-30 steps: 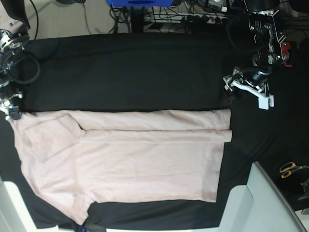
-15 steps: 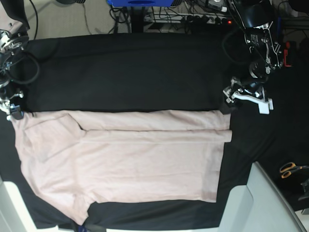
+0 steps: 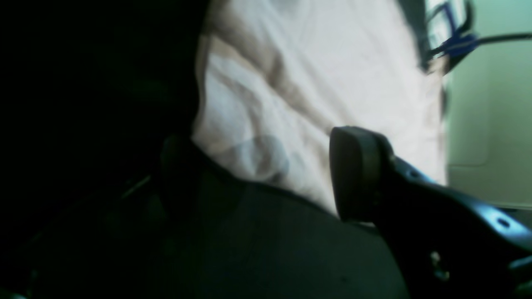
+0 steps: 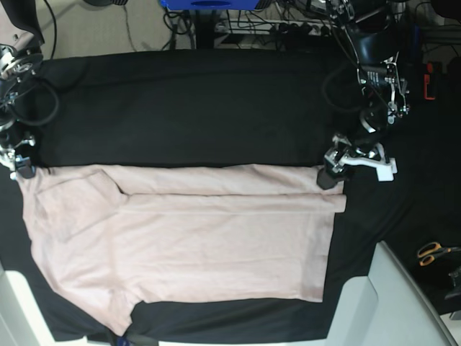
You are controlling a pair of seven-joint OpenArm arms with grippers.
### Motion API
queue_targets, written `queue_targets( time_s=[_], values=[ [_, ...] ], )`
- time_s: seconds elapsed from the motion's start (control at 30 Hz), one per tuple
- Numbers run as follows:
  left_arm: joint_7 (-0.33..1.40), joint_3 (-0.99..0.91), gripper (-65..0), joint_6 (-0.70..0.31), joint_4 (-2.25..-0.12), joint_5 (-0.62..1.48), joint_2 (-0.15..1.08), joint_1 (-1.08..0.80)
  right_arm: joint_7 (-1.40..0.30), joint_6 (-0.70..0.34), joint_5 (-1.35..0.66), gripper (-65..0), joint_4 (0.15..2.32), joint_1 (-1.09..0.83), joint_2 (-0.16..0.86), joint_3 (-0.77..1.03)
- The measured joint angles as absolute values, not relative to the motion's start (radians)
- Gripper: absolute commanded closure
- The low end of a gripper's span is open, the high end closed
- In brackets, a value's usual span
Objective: Fold the T-shirt properly
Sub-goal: 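Grasp the folded edge with both grippers and drag the shirt toward the robot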
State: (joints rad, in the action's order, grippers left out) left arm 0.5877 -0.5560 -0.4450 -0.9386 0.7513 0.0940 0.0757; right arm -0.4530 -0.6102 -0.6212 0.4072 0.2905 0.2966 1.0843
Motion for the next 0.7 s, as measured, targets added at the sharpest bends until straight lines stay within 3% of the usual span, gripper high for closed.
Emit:
queue_targets(
  time_s=[0.43,0.7],
  values=[
    [0.586,-0.553,-46.4,-0.444,-0.922,0.747,0.087,0.102,-0.453,-0.61,-0.621,-0.2,0.407,0.29,0.297,1.084],
    [0.543,-0.679,-46.4,-0.457,-0.916,0.756,0.113,0.062,-0.456,-0.611,-0.621,-0.2,0.408,0.289,0.298,1.084]
  ],
)
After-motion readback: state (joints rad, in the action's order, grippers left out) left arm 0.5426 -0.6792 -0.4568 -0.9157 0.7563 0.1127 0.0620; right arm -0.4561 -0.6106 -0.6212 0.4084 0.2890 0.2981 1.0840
